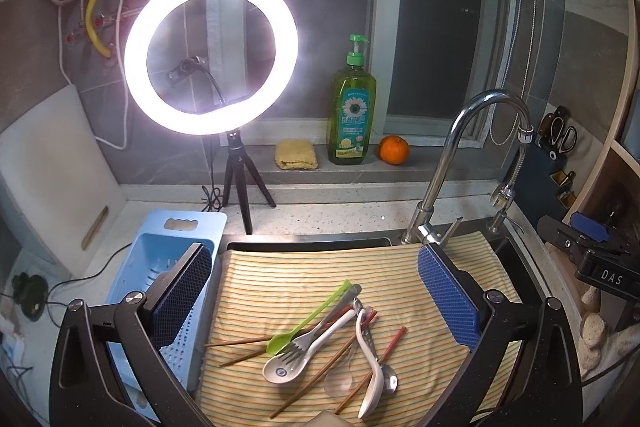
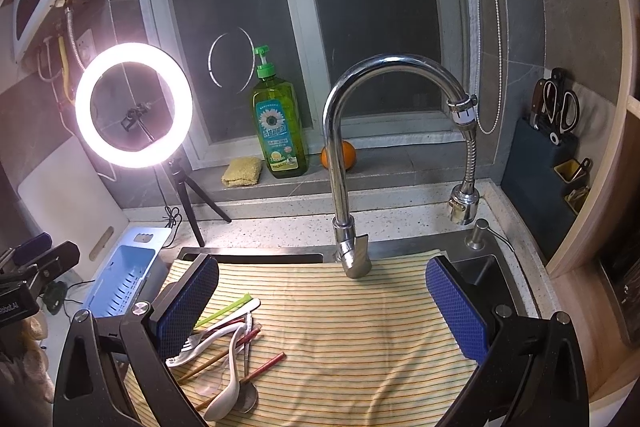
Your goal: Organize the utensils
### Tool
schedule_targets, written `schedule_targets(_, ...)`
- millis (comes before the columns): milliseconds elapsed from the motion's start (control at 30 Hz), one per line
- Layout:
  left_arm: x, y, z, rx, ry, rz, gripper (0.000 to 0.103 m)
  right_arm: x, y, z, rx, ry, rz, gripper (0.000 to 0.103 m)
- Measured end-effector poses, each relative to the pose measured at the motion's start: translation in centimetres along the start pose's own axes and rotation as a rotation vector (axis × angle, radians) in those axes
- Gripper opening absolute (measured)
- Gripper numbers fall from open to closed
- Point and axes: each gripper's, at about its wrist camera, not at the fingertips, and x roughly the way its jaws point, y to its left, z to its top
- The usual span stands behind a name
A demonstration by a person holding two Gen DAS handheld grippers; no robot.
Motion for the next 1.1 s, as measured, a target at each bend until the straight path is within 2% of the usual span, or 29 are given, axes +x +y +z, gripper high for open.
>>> schedule_targets(1100,0.9,-0.9,0.1,0.003,0.012,-0.006,0.102,1.6,-0.2,0.3,0.014,0.039,0.026,0.102)
